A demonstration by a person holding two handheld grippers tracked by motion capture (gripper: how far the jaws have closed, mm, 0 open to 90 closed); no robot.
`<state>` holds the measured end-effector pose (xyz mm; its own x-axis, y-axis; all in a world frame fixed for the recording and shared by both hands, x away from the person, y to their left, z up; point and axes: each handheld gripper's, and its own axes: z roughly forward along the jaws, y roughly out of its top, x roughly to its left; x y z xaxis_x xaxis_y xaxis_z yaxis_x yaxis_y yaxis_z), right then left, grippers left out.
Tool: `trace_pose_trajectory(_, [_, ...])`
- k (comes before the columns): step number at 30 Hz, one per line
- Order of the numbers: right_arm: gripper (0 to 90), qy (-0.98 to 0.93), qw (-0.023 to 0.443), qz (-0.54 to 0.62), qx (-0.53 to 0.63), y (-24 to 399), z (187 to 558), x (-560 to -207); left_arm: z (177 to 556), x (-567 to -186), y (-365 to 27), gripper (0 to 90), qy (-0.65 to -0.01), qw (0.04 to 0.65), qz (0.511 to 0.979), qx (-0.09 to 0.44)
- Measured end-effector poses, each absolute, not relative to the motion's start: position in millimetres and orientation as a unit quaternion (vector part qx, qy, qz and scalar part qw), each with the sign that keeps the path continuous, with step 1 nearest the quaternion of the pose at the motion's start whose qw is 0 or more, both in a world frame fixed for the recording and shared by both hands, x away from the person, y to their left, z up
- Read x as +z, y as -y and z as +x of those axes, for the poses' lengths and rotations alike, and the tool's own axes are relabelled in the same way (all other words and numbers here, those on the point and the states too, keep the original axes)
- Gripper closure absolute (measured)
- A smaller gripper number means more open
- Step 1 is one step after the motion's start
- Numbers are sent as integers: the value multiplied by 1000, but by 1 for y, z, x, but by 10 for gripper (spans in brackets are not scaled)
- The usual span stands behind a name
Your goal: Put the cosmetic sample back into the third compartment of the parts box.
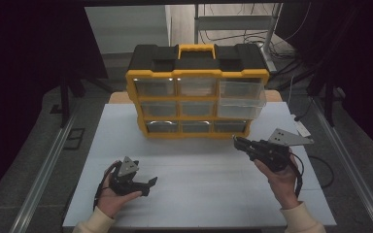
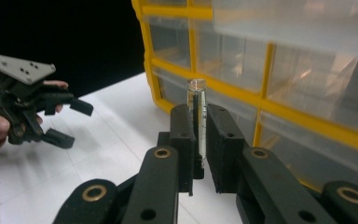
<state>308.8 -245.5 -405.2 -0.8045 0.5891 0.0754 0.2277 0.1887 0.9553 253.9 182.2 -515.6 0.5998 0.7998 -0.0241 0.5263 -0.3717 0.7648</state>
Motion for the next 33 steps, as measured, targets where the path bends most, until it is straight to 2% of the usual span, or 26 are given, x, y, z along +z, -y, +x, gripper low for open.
trace_pose_trajectory(33, [815, -723, 173, 242, 624, 242, 300, -343, 254, -515, -181, 90, -411, 383, 808, 179])
